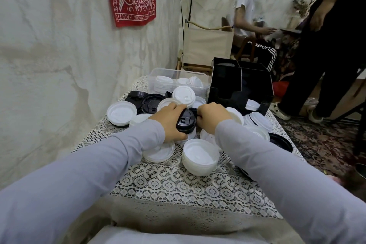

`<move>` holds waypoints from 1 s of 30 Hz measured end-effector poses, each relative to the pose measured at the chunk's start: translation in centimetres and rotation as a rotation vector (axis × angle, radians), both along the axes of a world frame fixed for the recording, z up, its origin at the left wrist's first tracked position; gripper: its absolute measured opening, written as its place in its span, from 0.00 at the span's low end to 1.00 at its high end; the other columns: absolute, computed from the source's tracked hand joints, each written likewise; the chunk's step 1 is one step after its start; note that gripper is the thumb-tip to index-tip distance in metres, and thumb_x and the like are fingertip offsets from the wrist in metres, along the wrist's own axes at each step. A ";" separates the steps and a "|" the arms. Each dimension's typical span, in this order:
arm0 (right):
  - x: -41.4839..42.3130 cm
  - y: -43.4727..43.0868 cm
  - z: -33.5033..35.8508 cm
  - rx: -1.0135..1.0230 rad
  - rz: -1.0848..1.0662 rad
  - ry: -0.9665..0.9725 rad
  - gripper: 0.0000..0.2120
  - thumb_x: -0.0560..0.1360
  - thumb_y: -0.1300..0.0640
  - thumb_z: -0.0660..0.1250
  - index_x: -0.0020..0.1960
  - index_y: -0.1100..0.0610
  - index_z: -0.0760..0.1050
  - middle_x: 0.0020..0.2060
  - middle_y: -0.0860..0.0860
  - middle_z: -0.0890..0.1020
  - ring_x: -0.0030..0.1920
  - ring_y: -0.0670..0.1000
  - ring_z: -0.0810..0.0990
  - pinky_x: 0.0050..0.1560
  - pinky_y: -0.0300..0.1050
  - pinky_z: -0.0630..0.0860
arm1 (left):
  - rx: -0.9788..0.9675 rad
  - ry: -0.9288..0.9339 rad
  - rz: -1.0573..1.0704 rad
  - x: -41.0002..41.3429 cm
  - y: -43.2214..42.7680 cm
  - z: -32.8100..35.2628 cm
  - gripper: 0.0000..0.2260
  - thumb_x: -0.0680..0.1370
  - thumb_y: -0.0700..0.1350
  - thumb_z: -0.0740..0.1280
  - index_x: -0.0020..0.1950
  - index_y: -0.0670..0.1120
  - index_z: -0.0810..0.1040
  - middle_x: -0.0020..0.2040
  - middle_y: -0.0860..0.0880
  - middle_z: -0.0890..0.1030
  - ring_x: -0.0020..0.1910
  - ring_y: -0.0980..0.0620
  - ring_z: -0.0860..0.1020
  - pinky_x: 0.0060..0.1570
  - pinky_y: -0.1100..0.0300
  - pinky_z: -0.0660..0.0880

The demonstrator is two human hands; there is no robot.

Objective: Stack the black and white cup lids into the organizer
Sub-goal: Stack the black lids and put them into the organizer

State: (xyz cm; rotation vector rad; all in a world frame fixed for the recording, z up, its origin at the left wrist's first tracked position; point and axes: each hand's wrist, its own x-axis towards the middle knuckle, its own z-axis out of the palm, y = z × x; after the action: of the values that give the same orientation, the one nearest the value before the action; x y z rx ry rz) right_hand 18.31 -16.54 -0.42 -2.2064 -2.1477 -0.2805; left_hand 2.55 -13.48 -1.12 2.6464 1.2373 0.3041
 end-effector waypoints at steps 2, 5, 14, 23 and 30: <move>0.4 -0.2 0.1 0.053 0.002 0.079 0.08 0.76 0.56 0.59 0.46 0.57 0.75 0.42 0.55 0.79 0.45 0.60 0.77 0.41 0.46 0.69 | -0.002 -0.007 0.000 0.0 0.0 0.1 0.43 0.67 0.54 0.74 0.76 0.49 0.55 0.69 0.46 0.64 0.68 0.46 0.64 0.66 0.53 0.65; 1.0 -0.8 0.4 0.158 -0.016 0.249 0.09 0.76 0.55 0.59 0.52 0.57 0.76 0.44 0.56 0.81 0.44 0.60 0.77 0.44 0.48 0.73 | -0.007 -0.013 0.001 -0.1 0.0 0.1 0.44 0.66 0.54 0.74 0.76 0.50 0.54 0.70 0.47 0.63 0.69 0.47 0.63 0.67 0.52 0.65; 2.8 -1.5 1.2 0.381 -0.021 1.022 0.04 0.77 0.63 0.60 0.46 0.57 0.73 0.35 0.49 0.77 0.35 0.45 0.73 0.37 0.30 0.70 | -0.009 -0.004 0.000 -0.3 -0.3 0.4 0.44 0.68 0.54 0.73 0.76 0.49 0.53 0.72 0.47 0.61 0.71 0.46 0.62 0.68 0.52 0.63; 3.0 -2.3 1.6 0.305 -0.276 1.790 0.08 0.77 0.59 0.59 0.41 0.56 0.74 0.41 0.56 0.76 0.43 0.54 0.75 0.39 0.46 0.75 | -0.023 -0.039 -0.014 -0.1 -1.1 0.9 0.42 0.69 0.54 0.73 0.76 0.49 0.54 0.71 0.47 0.63 0.70 0.47 0.63 0.67 0.56 0.64; 2.9 -2.8 1.4 0.252 -0.353 1.808 0.15 0.81 0.49 0.56 0.46 0.58 0.75 0.44 0.58 0.81 0.46 0.57 0.80 0.44 0.53 0.80 | -0.030 -0.082 -0.056 0.0 -1.5 1.2 0.42 0.69 0.53 0.73 0.76 0.48 0.54 0.70 0.47 0.63 0.70 0.48 0.62 0.67 0.55 0.63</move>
State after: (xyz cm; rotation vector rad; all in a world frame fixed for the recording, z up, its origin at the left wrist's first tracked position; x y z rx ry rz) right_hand 21.22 -19.36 1.02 -1.3810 -0.6383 0.9712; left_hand 2.57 -14.97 0.10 2.6100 1.1319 0.3774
